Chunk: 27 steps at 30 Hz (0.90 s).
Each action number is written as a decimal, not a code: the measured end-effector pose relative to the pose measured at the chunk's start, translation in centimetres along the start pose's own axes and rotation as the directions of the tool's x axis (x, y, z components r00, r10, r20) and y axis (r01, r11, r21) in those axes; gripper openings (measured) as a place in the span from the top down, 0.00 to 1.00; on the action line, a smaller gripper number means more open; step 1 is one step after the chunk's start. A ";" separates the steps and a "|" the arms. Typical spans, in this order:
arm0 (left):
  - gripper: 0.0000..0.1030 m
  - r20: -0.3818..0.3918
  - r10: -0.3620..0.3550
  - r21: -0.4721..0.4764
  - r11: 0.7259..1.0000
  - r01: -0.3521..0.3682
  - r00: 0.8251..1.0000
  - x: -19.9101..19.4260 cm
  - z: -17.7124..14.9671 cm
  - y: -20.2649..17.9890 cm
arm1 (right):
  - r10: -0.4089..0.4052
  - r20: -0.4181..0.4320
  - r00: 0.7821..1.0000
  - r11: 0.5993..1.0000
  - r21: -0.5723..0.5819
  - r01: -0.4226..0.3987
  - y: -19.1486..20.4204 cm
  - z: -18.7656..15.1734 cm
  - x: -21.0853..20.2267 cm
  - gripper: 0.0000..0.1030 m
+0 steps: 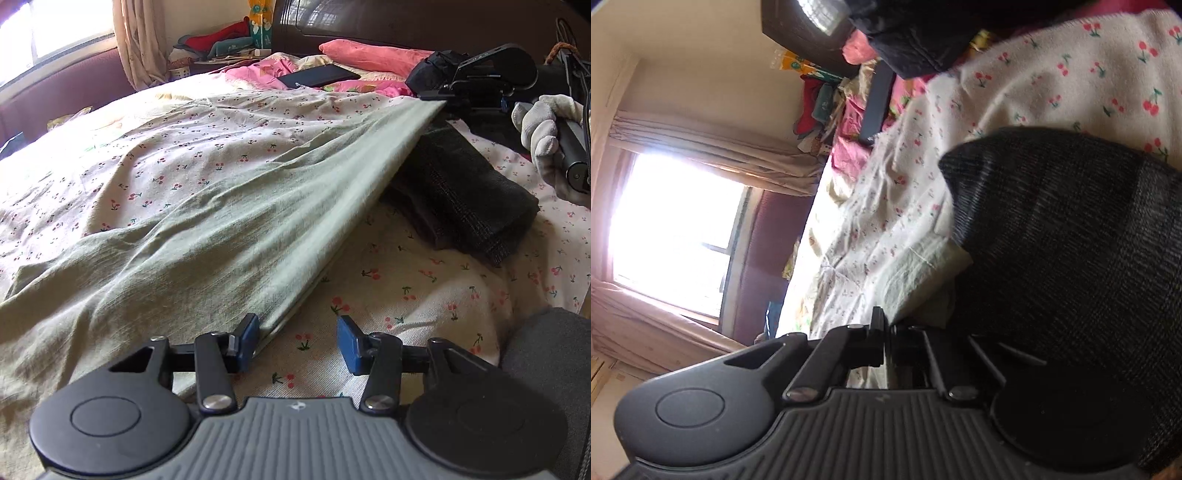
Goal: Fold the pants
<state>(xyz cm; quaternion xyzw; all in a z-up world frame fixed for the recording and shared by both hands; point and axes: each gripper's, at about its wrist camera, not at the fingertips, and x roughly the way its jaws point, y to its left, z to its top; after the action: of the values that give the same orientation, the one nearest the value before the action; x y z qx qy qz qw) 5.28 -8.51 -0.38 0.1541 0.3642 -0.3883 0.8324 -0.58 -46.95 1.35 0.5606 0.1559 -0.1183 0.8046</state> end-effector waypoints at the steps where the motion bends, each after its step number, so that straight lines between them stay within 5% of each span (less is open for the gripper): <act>1: 0.41 0.014 -0.004 0.001 1.000 0.004 1.000 -0.2 0.1 -0.1 | 0.029 0.038 0.999 0.998 -0.060 -0.026 1.1 0.2 -0.8 0.96; 3: 0.40 0.024 -0.016 -0.003 1.000 0.016 1.000 -0.2 0.2 -0.1 | 0.061 0.086 0.994 0.991 -0.124 -0.050 2.3 0.3 -1.9 0.96; 6: 0.40 -0.009 -0.033 -0.012 0.999 0.033 0.999 0.3 -0.3 -0.3 | -0.052 0.068 0.996 0.987 -0.147 0.061 1.0 -0.2 -1.3 0.95; 10: 0.40 -0.026 -0.039 0.006 0.999 0.039 0.999 -0.7 -1.2 -0.6 | -0.116 -0.035 0.993 0.993 -0.022 0.115 -3.1 -1.0 0.5 0.89; 12: 0.40 -0.007 -0.032 0.005 0.999 0.032 0.999 -1.7 -1.3 -0.3 | -0.091 -0.030 0.995 0.995 -0.042 0.090 -3.2 -1.4 1.0 0.74; 14: 0.40 0.027 -0.017 -0.010 1.000 0.017 1.000 -2.5 -1.0 0.1 | -0.047 -0.014 0.999 0.996 -0.076 0.046 -2.3 -1.6 1.6 0.43; 15: 0.39 0.051 -0.001 -0.030 1.000 0.002 0.999 -2.7 -0.7 0.7 | -0.035 -0.012 0.999 0.995 -0.099 0.033 -1.8 -1.6 2.1 0.43; 16: 0.37 0.065 0.020 -0.052 0.999 -0.017 0.998 -2.7 -0.6 1.2 | -0.045 0.003 0.999 0.993 -0.111 0.045 -1.4 -1.5 2.5 0.49; 17: 0.36 0.070 0.042 -0.072 0.997 -0.037 0.997 -2.3 -0.6 1.8 | -0.060 0.013 0.998 0.992 -0.108 0.061 -1.1 -1.4 2.8 0.80; 18: 0.35 0.060 0.057 -0.091 0.994 -0.051 0.997 -1.6 -0.7 2.4 | -0.077 0.003 0.997 0.992 -0.099 0.077 -0.9 -1.1 3.2 0.96; 21: 0.35 -0.026 0.057 -0.162 0.985 -0.060 0.998 0.4 -1.7 4.4 | -0.054 0.014 0.998 0.990 -0.130 0.055 0.9 -1.1 2.5 0.95; 27: 0.35 0.022 0.108 -0.175 0.979 -0.103 0.994 -3.1 -4.0 6.3 | 0.039 -0.058 0.998 0.938 -0.341 -0.056 8.7 -4.6 2.2 0.95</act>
<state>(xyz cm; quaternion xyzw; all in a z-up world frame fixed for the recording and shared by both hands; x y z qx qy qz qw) 6.75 -0.60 -1.06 0.0941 0.3746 -0.3130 0.8677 4.03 -39.65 6.52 0.4184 0.1808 -0.0557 0.8883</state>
